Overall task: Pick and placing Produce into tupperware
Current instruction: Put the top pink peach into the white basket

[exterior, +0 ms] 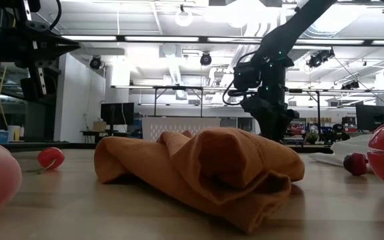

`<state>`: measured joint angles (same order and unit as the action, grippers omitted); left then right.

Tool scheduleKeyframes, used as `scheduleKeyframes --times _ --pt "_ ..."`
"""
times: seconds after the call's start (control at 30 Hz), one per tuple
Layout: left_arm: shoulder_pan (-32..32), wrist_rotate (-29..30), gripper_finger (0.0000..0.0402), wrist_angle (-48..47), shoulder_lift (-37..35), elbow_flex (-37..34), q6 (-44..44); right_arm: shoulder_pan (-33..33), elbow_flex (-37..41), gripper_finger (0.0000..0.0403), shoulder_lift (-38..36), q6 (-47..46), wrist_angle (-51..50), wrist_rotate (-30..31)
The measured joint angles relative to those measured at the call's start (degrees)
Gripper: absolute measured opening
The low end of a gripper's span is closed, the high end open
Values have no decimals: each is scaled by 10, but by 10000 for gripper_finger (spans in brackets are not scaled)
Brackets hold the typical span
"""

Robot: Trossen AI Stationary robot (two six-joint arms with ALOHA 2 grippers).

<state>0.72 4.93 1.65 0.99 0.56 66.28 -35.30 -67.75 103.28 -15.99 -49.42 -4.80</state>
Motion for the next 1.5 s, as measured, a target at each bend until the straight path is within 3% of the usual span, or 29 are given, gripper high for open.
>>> scheduleKeyframes --times 1.5 --pt "0 0 1 0 0 0 -4 -6 0 176 14 -1 -6 -20"
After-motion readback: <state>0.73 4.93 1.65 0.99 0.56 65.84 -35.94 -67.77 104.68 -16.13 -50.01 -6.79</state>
